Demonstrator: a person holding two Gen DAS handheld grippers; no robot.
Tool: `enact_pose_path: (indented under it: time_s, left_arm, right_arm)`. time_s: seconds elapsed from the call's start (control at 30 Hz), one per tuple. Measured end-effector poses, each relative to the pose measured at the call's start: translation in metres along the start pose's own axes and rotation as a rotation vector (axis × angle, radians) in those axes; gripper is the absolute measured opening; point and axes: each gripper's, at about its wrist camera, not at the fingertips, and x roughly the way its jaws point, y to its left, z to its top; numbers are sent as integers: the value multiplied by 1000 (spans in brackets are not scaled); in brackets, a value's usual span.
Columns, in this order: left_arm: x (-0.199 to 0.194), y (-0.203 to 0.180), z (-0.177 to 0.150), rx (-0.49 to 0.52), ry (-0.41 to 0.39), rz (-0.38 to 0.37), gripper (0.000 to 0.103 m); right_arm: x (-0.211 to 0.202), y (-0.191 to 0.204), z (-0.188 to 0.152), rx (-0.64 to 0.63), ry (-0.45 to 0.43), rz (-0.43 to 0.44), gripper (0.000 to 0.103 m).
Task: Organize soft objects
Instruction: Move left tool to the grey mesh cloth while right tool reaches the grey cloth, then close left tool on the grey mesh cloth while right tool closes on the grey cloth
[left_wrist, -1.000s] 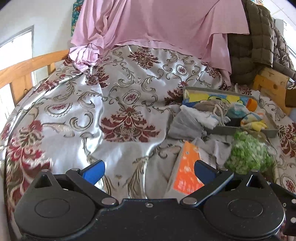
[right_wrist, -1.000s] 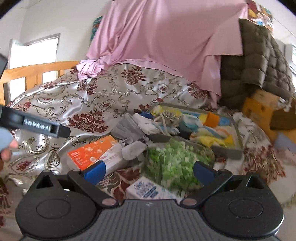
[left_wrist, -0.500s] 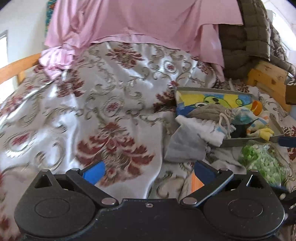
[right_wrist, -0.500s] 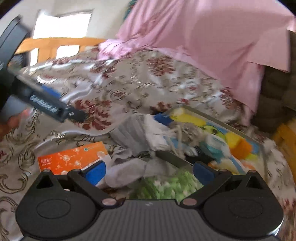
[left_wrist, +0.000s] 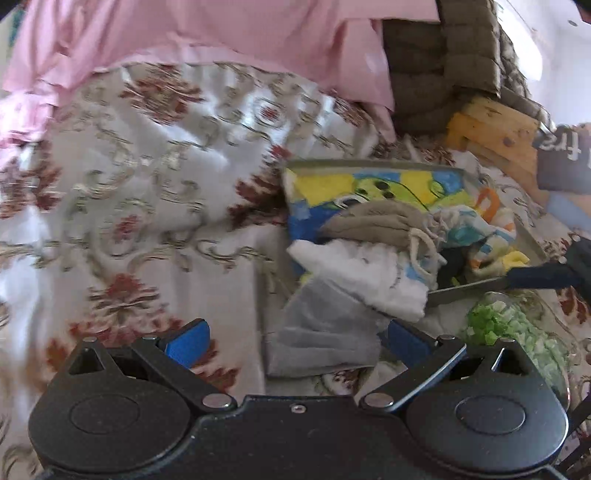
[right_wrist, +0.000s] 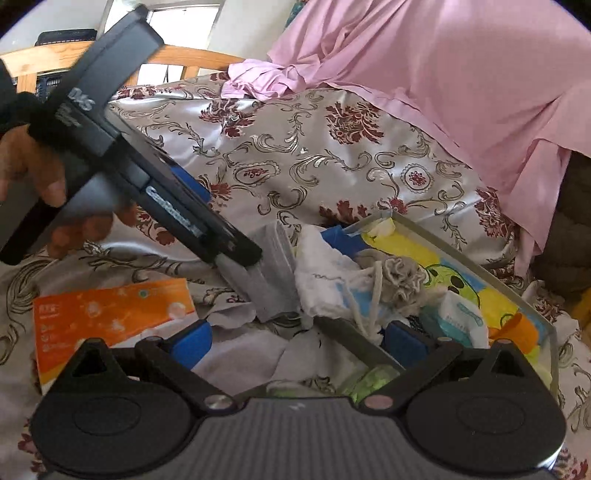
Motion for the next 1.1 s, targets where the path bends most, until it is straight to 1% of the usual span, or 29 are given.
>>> enact_pose_path:
  time_s: [0.07,0.17,0.27,0.33,0.43,0.47,0.5,0.53,0.6,0.63,0.67,0.7,0.73,0.83,0.9,0.97,1.03,1.1]
  left_arm:
    - [8,-1,4,3,8,-14,102]
    - [18,-5,10,27,38,-54,102]
    - [28,-7,14,42,66,-90,95]
    - [34,-5,16,27,81,-113,84]
    - [40,-3,17,-16,94,-148,71]
    - [42,-2,16,-24,99,-158,68]
    - [43,-2,15,-27,105,-167,58]
    - [45,-2,14,-28,111,-170,45]
    - [47,-3,11,-30,127,-167,38]
    - [47,-5,9,-23,134,-153,32]
    - [48,-6,7,-15,141,-143,28]
    - [47,-7,6,-13,147,-135,22]
    - [46,-7,4,-18,148,-131,18]
    - [41,-1,1,-57,143,-138,15]
    - [40,3,-2,-82,142,-141,14]
    - [41,7,-4,-106,133,-150,14]
    - [45,13,-5,-158,134,-166,17]
    - [51,18,-5,-203,136,-181,23]
  right_arm:
    - [1,0,2,-22,4,-1,102]
    - [4,2,1,-42,36,22,101]
    - [6,7,-2,-80,78,64,100]
    - [10,11,-4,-96,92,84,98]
    - [14,19,-6,-123,101,100,94]
    - [14,20,-5,-118,99,97,94]
    - [14,21,-4,-111,101,97,93]
    - [15,20,-4,-112,104,97,92]
    - [14,23,-4,-122,110,88,91]
    - [14,24,-3,-122,115,84,91]
    - [13,26,-3,-118,123,81,90]
    - [13,26,-3,-117,134,78,90]
    - [12,26,-2,-119,149,75,89]
    - [15,25,6,-159,196,77,86]
    - [22,27,11,-258,246,114,86]
    - [35,25,17,-332,321,144,86]
    - [48,19,22,-363,378,208,86]
    - [64,10,26,-343,445,270,86]
